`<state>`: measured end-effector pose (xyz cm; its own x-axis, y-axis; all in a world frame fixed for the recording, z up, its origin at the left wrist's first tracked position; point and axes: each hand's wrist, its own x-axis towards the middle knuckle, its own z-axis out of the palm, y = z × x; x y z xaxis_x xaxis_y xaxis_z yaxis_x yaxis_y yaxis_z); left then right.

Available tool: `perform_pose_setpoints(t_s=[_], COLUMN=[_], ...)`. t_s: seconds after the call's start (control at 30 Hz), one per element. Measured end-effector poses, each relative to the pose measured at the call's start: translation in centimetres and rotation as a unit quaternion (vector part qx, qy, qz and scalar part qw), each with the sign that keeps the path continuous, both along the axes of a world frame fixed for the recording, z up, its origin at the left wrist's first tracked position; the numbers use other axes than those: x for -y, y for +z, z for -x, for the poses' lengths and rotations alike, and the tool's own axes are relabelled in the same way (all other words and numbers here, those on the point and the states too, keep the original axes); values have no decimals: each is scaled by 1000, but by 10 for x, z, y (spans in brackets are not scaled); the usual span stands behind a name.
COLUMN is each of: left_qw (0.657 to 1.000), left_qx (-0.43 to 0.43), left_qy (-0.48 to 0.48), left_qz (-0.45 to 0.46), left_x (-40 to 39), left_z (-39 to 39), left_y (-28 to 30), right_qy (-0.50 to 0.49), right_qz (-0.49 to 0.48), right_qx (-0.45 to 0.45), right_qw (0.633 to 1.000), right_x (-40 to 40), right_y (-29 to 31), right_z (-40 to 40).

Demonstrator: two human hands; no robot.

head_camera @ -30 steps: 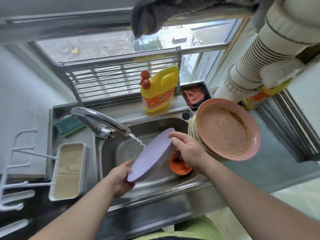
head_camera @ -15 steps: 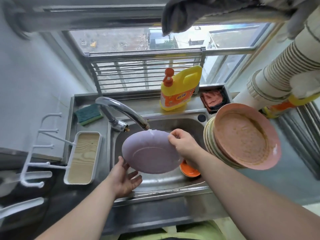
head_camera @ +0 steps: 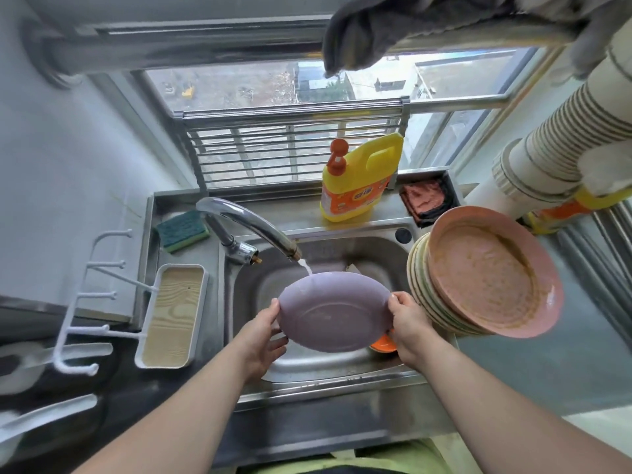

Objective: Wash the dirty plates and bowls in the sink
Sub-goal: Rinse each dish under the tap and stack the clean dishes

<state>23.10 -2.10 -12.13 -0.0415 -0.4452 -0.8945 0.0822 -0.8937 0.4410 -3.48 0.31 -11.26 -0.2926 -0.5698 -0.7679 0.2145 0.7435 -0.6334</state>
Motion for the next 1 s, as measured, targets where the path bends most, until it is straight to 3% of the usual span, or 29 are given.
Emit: perform_pose_setpoints(t_s=[0.13,0.4,0.7,0.9,1.0], left_qw=[995,983,982,981,971], left_qx=[39,16,-89,-151,-183], left_qy=[-48,-12,-29,71,115], left_qz=[76,182,162,104,98], left_x=[10,33,49,68,75], left_z=[2,17,23,30,37], left_y=[6,36,45,42,45], right_qy=[-93,-196,-178,-132,-131], right_qz=[-39,-118,-193,-230,-240], right_qx=[37,128,129,178,187], right_qw=[994,965,956,948,944], right_x=[-3,3,9,10,19], right_y=[-10,-26,-40,-75,-56], right_z=[-1,-14,-19,-3,-3])
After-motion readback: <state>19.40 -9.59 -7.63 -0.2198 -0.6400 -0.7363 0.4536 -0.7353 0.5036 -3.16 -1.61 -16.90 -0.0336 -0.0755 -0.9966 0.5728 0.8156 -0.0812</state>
